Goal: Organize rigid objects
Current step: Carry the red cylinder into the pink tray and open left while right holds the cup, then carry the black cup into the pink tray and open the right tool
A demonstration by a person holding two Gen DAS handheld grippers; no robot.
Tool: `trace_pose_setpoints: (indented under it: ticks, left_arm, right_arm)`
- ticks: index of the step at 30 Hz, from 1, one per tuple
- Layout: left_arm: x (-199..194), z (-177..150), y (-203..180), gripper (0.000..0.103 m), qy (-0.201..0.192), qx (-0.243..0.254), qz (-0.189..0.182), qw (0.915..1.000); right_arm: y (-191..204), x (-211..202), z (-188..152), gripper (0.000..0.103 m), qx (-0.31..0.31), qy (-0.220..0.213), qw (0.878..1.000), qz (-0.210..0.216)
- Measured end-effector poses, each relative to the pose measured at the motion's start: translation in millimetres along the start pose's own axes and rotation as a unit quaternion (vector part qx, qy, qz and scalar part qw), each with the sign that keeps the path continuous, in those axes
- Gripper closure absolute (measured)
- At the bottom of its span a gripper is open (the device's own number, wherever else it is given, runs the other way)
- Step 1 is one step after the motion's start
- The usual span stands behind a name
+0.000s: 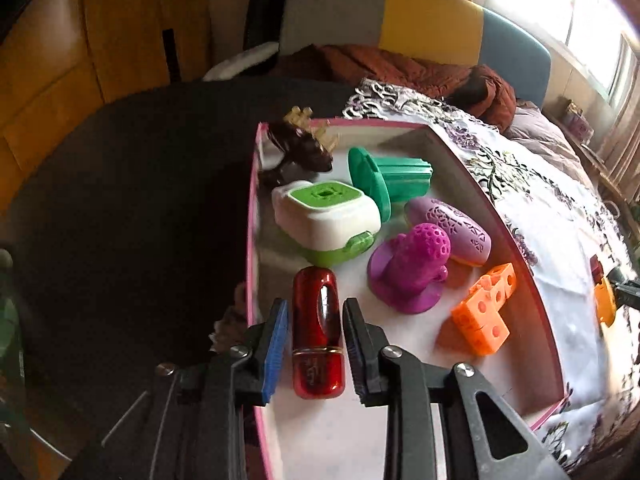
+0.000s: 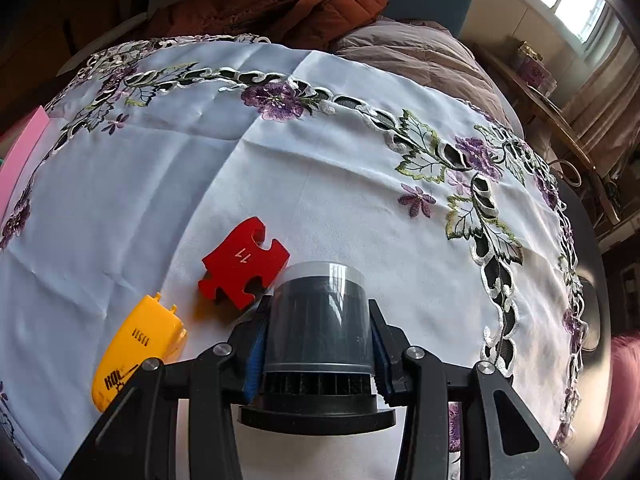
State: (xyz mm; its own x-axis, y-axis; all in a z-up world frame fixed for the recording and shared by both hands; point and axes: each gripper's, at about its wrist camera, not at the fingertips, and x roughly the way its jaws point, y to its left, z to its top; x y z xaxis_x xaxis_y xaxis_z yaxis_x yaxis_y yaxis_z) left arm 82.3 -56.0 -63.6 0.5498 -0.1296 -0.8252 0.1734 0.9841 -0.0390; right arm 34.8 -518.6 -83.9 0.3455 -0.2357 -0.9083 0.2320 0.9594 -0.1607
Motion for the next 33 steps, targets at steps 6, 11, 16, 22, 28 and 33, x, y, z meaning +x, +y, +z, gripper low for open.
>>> trace_pose_setpoints:
  ticks: [6,11,16,22,28,33]
  left_arm:
    - [-23,-5,6,0.073,-0.024,0.000,0.006,0.9997]
    - [-42,-4,10,0.073,-0.044,-0.009,0.005,0.9990]
    - [-58,-3,12,0.073,-0.057,-0.014,0.002,0.9983]
    - [-66,-3,16,0.073,-0.063,-0.022,-0.002,0.9977]
    - [-68,-6,19,0.072,-0.062,-0.028,-0.014,0.9975]
    - [-67,-11,19,0.072,-0.058,-0.027,-0.026,0.9976]
  right_arm:
    - [3,-1,0,0.060,-0.007,-0.002,1.000,-0.006]
    - [4,-1,0,0.060,-0.012,-0.004,1.000,-0.011]
    - [2,-1,-1,0.060,-0.005,-0.002,1.000,-0.008]
    - [1,0,-1,0.060,0.001,-0.001,1.000,-0.005]
    - [2,1,-1,0.060,0.004,0.001,1.000,-0.010]
    - [7,-1,1,0.060,0.015,0.008,0.999,-0.033]
